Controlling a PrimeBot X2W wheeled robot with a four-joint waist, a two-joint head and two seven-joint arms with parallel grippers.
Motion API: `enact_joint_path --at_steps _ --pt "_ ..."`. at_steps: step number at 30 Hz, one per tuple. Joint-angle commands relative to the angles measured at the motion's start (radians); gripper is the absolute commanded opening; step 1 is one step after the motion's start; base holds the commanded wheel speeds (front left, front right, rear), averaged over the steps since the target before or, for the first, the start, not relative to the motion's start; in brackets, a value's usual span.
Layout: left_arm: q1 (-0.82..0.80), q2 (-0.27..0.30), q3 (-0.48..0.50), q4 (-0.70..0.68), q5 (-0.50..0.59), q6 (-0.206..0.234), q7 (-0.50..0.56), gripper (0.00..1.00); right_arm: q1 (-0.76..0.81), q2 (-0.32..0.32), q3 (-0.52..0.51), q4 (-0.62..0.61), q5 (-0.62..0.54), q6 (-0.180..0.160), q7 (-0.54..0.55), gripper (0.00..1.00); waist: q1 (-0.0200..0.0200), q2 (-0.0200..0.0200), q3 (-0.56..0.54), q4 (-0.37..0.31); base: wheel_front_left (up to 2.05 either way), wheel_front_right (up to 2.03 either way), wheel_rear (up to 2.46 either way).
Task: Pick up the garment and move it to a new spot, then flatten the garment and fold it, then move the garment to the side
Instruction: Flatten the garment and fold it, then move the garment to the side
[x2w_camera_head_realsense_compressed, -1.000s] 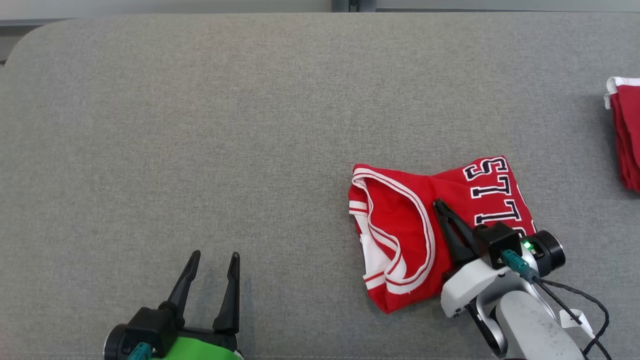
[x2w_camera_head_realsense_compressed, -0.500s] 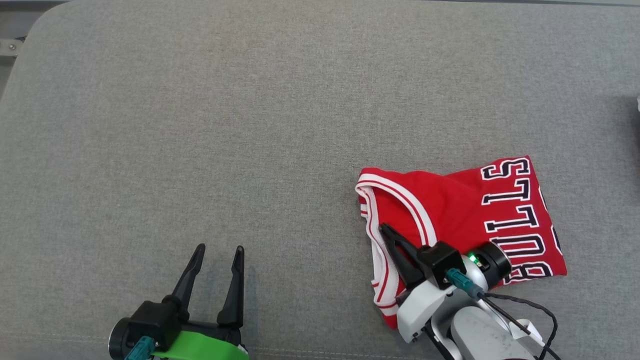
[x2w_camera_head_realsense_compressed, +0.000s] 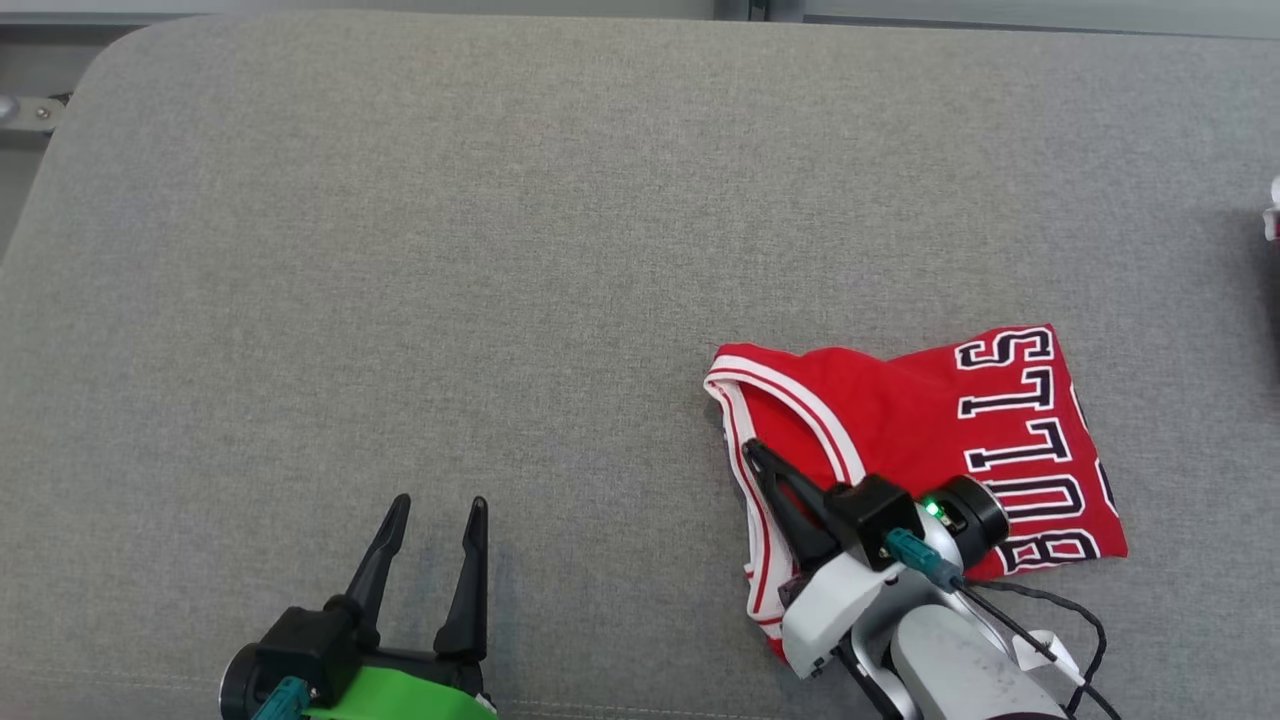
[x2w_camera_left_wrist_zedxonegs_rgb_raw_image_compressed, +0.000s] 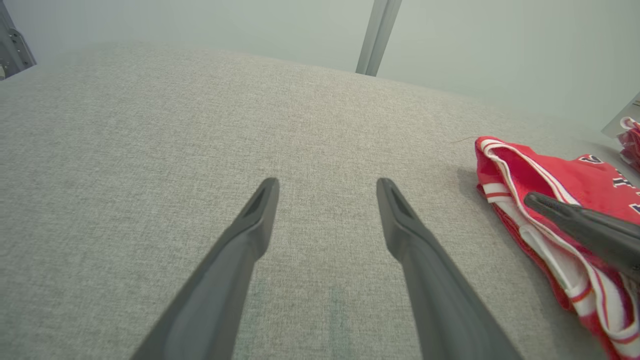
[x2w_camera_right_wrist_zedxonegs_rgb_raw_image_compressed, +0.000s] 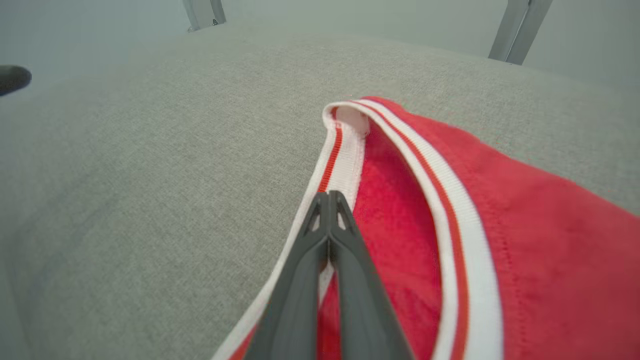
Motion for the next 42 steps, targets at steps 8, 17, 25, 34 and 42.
enact_joint_path --at_steps 8,17,25,34,42 --pt "0.049 0.002 0.057 0.018 0.016 -0.001 -0.002 1.00 0.123 -0.039 -0.067 -0.220 0.034 -0.001 -0.002 0.40 0.0000 0.0000 -0.122 -0.046 0.00 0.00 0.00" --pt "0.085 0.002 0.094 0.047 0.026 -0.005 -0.003 1.00 0.270 -0.131 -0.279 -0.365 0.039 -0.001 -0.002 1.00 0.0000 0.0000 -0.227 -0.085 0.00 0.00 0.00" --pt "0.114 0.002 0.115 0.068 0.040 -0.007 -0.002 1.00 0.387 -0.142 -0.473 -0.351 0.039 -0.001 -0.002 1.00 0.0000 0.0000 -0.273 -0.109 0.00 0.00 0.00" --pt "0.128 0.002 0.134 0.100 0.059 -0.011 -0.002 1.00 0.443 -0.118 -0.519 -0.249 0.028 -0.001 -0.002 1.00 0.0000 0.0000 -0.291 -0.134 0.00 0.00 0.00" --pt "0.131 0.002 0.149 0.106 0.072 -0.011 -0.002 1.00 0.436 -0.098 -0.514 -0.236 0.021 -0.001 -0.002 1.00 0.0000 0.0000 -0.294 -0.133 0.00 0.00 0.00"
